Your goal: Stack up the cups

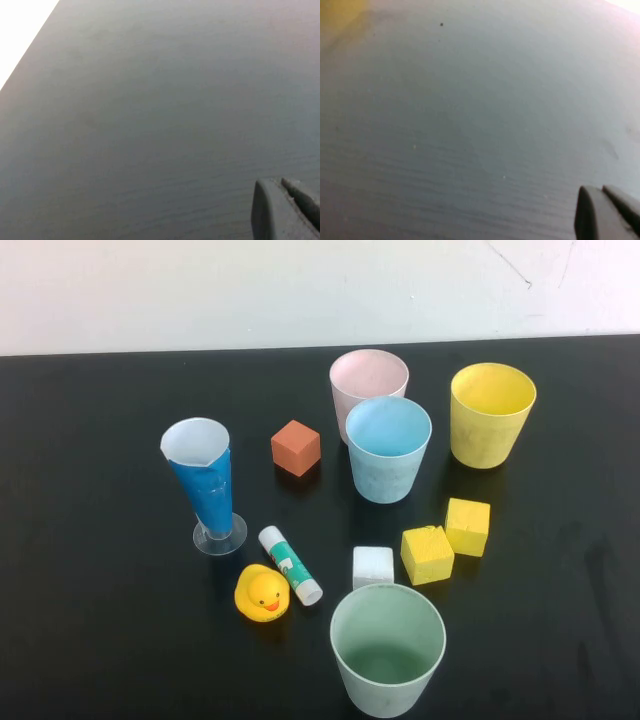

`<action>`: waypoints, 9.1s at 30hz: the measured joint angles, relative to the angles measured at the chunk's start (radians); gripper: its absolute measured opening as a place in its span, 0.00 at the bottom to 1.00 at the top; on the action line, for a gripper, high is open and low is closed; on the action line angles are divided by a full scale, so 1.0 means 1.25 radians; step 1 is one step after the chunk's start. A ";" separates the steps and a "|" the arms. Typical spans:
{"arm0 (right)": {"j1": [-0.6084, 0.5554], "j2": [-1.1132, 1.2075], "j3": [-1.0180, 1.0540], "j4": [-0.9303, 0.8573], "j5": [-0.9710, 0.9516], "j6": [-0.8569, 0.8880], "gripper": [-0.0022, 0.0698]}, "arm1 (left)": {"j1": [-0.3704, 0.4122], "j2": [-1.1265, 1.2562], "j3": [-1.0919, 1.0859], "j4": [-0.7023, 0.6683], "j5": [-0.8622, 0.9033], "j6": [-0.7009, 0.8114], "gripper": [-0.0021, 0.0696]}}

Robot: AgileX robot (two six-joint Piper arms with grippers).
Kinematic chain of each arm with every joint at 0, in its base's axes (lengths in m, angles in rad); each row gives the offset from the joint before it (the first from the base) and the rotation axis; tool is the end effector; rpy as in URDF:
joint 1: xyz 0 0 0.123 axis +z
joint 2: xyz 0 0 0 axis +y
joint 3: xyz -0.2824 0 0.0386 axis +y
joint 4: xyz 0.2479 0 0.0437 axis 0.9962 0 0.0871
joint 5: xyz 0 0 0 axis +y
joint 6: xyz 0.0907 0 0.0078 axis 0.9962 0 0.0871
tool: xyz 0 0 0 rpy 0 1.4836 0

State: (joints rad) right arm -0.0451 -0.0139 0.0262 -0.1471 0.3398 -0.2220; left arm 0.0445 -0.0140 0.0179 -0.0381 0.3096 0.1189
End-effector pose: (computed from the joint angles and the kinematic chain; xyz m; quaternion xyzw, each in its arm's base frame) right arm 0.0531 -0.0069 0.1747 -0.1100 0.7855 -0.1417 0.5923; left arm 0.0538 0.0013 0.1798 0.0185 0.7821 0.0350 0.6218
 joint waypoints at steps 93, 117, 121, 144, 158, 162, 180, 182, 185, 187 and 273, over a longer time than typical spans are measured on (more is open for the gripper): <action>0.000 0.000 0.002 0.701 0.021 -0.060 0.03 | -0.176 0.783 -0.886 -0.377 0.586 0.288 0.03; 0.000 0.000 0.002 0.703 0.021 -0.089 0.03 | -0.638 1.282 -1.284 -0.027 0.739 -0.015 0.55; 0.000 0.000 0.002 0.703 0.021 -0.100 0.03 | -0.638 1.328 -1.291 -0.038 0.739 -0.015 0.58; 0.000 0.000 0.002 0.703 0.021 -0.109 0.03 | -0.640 1.329 -1.402 -0.025 0.742 -0.004 0.05; 0.000 0.000 0.002 0.703 0.018 -0.111 0.03 | -0.612 1.366 -1.527 0.196 0.558 -0.183 0.05; 0.000 0.000 0.002 0.703 0.018 -0.111 0.03 | -0.574 1.400 -1.531 0.178 0.537 -0.192 0.05; 0.000 0.000 0.002 0.703 0.018 -0.114 0.03 | -0.508 1.492 -1.536 0.041 0.496 -0.148 0.05; 0.000 0.000 0.002 0.703 0.018 -0.114 0.03 | -0.508 1.499 -1.536 0.041 0.501 -0.147 0.07; 0.000 0.000 0.002 0.704 0.018 -0.114 0.03 | -0.508 1.506 -1.537 0.041 0.505 -0.139 0.15; 0.000 0.000 0.002 0.705 0.018 -0.120 0.03 | -0.508 1.506 -1.537 0.041 0.511 -0.137 0.24; 0.246 1.535 -1.687 0.404 0.698 -0.454 0.13 | -0.510 0.517 -0.598 0.167 0.333 -0.297 0.03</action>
State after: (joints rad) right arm 0.2625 1.9045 -2.0827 0.3577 1.2125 -0.7900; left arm -0.5931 0.6326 -0.7292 0.1704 0.7261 -0.2524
